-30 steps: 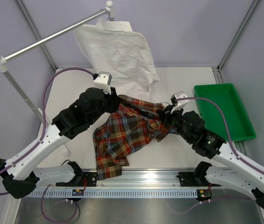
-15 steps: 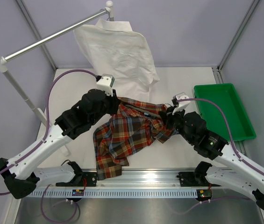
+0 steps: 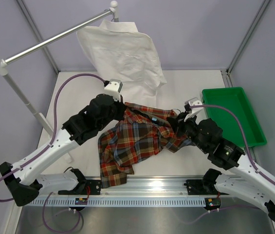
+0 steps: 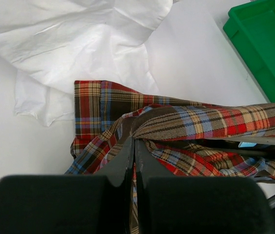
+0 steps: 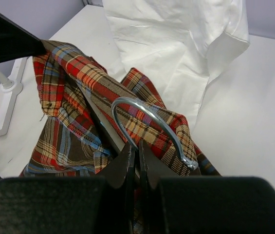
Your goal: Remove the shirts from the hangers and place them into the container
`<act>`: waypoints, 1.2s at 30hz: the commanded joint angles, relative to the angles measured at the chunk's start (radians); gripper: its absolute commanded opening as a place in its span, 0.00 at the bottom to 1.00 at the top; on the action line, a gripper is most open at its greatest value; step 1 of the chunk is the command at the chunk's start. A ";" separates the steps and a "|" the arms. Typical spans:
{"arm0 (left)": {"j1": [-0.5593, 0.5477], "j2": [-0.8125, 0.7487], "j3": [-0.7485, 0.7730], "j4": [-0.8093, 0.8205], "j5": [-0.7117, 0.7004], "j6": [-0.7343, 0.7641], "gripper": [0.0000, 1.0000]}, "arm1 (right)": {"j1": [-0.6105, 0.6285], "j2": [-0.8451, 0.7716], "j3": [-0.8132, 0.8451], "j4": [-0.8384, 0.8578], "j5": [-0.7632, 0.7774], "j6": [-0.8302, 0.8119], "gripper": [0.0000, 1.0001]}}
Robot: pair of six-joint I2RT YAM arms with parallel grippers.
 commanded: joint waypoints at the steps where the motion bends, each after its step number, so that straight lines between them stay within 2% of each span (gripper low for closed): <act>1: 0.014 0.013 -0.008 0.043 -0.035 0.006 0.00 | -0.011 -0.044 0.058 0.037 -0.020 0.000 0.00; 9: 0.014 0.036 -0.027 0.041 -0.067 -0.006 0.00 | -0.011 -0.076 0.065 0.075 -0.121 0.000 0.00; 19: 0.012 0.036 0.081 0.037 -0.060 0.026 0.00 | -0.011 -0.032 0.047 0.087 -0.241 -0.026 0.00; 26: 0.014 0.048 0.099 0.034 -0.035 0.008 0.00 | -0.011 -0.018 0.078 0.102 -0.273 -0.055 0.00; 36: 0.014 0.105 0.142 -0.058 -0.104 -0.029 0.00 | -0.011 -0.049 0.121 0.126 -0.302 -0.078 0.00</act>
